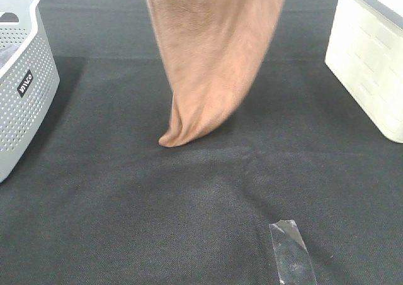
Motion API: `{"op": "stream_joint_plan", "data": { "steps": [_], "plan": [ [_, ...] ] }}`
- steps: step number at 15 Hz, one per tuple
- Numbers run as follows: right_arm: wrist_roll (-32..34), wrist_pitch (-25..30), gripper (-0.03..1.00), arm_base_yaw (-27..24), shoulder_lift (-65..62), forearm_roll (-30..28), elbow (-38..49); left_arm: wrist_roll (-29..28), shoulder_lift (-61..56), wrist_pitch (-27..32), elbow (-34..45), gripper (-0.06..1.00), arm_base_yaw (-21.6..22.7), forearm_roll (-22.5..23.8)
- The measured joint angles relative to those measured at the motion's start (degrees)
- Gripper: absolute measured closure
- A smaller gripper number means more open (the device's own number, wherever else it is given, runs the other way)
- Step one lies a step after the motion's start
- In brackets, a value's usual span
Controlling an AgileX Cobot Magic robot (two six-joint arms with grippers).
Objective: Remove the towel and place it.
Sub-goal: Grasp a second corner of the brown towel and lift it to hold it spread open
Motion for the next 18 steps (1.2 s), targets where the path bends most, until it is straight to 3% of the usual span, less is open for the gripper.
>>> {"op": "stream_joint_plan", "data": {
  "steps": [3, 7, 11, 18],
  "plan": [
    [2.81, -10.03, 0.97, 0.0, 0.11, -0.86, -0.52, 0.0, 2.29, -6.99, 0.0, 0.94, 1.95, 0.17],
    [2.98, -18.11, 0.97, 0.0, 3.15, -1.2, -0.52, 0.0, 3.5, -18.28, 0.0, 0.94, 5.5, 0.17],
    [4.81, -27.62, 0.97, 0.0, 6.36, -1.2, -0.52, 0.0, 6.82, -25.1, 0.0, 0.94, 8.25, 0.17],
    [4.87, -36.15, 0.97, 0.0, 11.29, -1.2, -0.52, -0.23, 17.3, -46.35, -0.63, 0.94, 11.0, -1.03]
  ]
}}
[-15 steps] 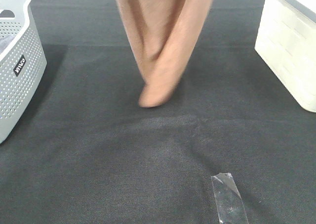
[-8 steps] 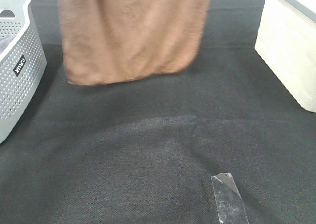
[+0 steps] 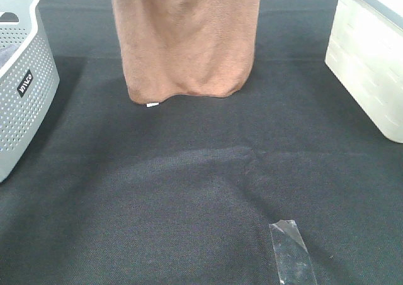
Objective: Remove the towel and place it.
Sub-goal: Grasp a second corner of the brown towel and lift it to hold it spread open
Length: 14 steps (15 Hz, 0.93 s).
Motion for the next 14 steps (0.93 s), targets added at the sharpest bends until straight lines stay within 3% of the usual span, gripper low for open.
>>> {"op": "stream_joint_plan", "data": {
  "steps": [5, 7, 12, 14],
  "plan": [
    [-0.57, -9.57, 0.97, -0.4, 3.38, -0.06, 0.0, 0.0, 11.34, 0.11, -17.36, 0.94, 0.0, -0.06],
    [-0.57, -13.29, 0.97, -1.09, 3.44, 0.52, 0.0, 0.0, 18.22, 4.3, -31.34, 0.94, 0.06, -0.06],
    [-0.57, -10.83, 0.97, -1.38, 4.76, 1.6, 0.0, 0.0, 19.31, 10.03, -33.69, 0.94, 0.06, -0.06],
    [-0.57, -8.25, 0.97, -1.38, 4.87, 2.64, 0.0, 0.0, 19.31, 15.3, -33.75, 0.94, 0.06, -0.63]
  ]
}}
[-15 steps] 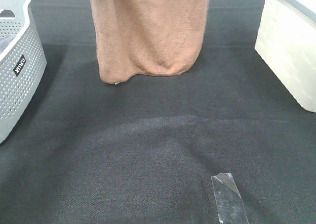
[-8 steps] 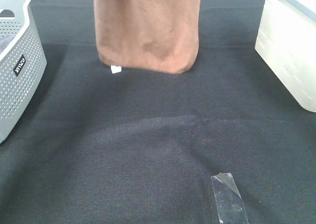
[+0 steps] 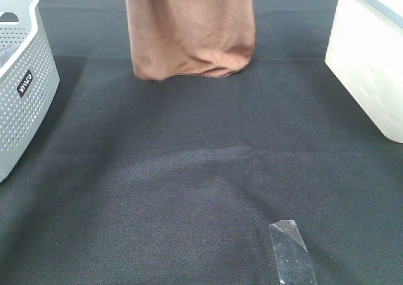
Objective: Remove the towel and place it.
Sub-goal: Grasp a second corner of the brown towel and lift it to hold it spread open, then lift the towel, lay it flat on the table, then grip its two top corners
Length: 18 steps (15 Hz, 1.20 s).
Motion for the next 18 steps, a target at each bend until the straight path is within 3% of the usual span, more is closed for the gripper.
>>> {"op": "stream_joint_plan", "data": {
  "steps": [3, 4, 8, 10, 11, 13, 16, 18],
  "plan": [
    [2.06, 9.45, 0.97, 0.0, 0.0, 0.52, 0.0, 0.0, 0.06, 12.43, -0.17, 0.94, -0.11, -4.53],
    [2.69, 11.52, 0.97, 0.0, 0.0, 0.52, 0.0, 0.0, 0.06, 20.28, -0.29, 0.94, -0.17, -7.22],
    [9.28, 37.59, 0.97, 0.0, -0.69, 0.86, 0.0, -0.46, -1.03, 52.71, -0.29, 0.94, -0.63, -17.88],
    [10.54, 48.76, 0.97, -0.06, -2.46, 1.89, 0.0, -6.19, -3.61, 63.83, -0.29, 0.94, -0.69, -20.17],
    [10.94, 52.6, 0.97, -0.06, -3.61, 2.52, 0.0, -12.26, -4.35, 68.35, -0.34, 0.94, -0.69, -20.51],
    [11.0, 57.87, 0.97, -0.06, -4.81, 2.86, 0.0, -18.28, -4.64, 70.53, -0.34, 0.94, -0.69, -21.6],
    [10.2, 62.68, 0.97, -0.06, -4.98, 2.86, 0.17, -19.88, -4.87, 70.76, 0.06, 0.94, -0.74, -26.47],
    [12.26, 62.68, 0.97, -0.06, -11.29, 4.24, 7.79, -19.94, -9.8, 70.7, 11.86, 0.94, -2.12, -27.16]
  ]
}}
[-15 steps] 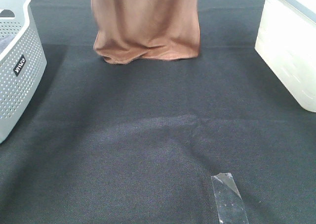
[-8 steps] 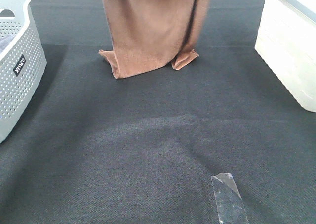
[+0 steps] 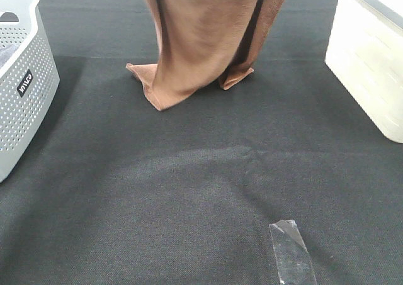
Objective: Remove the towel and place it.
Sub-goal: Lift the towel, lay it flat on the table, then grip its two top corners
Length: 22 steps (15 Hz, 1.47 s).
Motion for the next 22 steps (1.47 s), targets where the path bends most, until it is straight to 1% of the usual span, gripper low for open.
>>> {"op": "stream_joint_plan", "data": {
  "steps": [3, 5, 6, 8, 9, 11, 12, 13, 14, 15, 16, 17, 19, 20, 22],
  "plan": [
    [0.29, 0.06, 0.97, 0.0, -13.52, -0.06, 16.5, 1.32, -11.4, 0.0, 18.11, 0.94, -2.58, 1.26],
    [0.29, 0.23, 0.97, 0.0, -22.35, -0.29, 27.5, 1.38, -20.51, -0.06, 30.37, 0.94, -2.98, 2.41],
    [0.46, 0.34, 0.97, 0.0, -25.84, 0.34, 32.43, 1.38, -25.5, -0.06, 35.98, 0.94, -3.04, 2.58],
    [2.01, 0.0, 0.97, 0.23, -30.25, 2.12, 39.59, 1.38, -34.38, -0.29, 46.58, 0.94, -3.27, 1.55],
    [2.01, 0.0, 0.97, 0.23, -30.25, 2.12, 39.59, 1.38, -34.38, -0.29, 46.58, 0.94, -3.27, 1.55],
    [2.92, -0.4, 0.97, 0.29, -33.86, 5.9, 46.12, 1.38, -42.4, -0.46, 55.41, 0.94, -3.38, 1.2],
    [2.92, -0.63, 0.97, 0.4, -36.55, 9.8, 50.02, 1.38, -48.64, -0.63, 60.73, 0.94, -3.38, 1.2],
    [2.92, -0.69, 0.97, 0.4, -37.41, 10.89, 51.34, 1.32, -50.48, -0.8, 62.45, 0.94, -3.38, 1.09],
    [2.92, -0.74, 0.97, 0.4, -39.02, 12.83, 53.69, 0.74, -53.63, -0.92, 65.72, 0.94, -3.38, 0.69],
    [3.09, -0.86, 0.97, 0.4, -41.71, 15.99, 57.81, -0.34, -56.67, -1.38, 69.1, 0.94, -3.38, 0.23],
    [3.15, -0.86, 0.97, 0.4, -43.49, 17.88, 60.45, -1.78, -61.76, -1.89, 75.23, 0.94, -3.38, -1.15],
    [3.15, -0.86, 0.97, 0.4, -44.52, 18.68, 61.88, -2.12, -63.14, -1.95, 77.52, 0.94, -3.38, -1.83],
    [3.15, -0.86, 0.97, 0.46, -49.27, 20.97, 68.18, -3.15, -69.5, -2.12, 86.12, 0.94, -3.38, -5.5],
    [3.15, -0.8, 0.97, 0.52, -50.59, 21.08, 70.3, -3.21, -70.93, -2.23, 88.35, 0.94, -3.38, -6.47],
    [3.15, -0.86, 0.97, 0.52, -51.45, 21.14, 73.05, -3.38, -71.51, -2.41, 90.07, 0.94, -3.38, -7.22]
  ]
}}
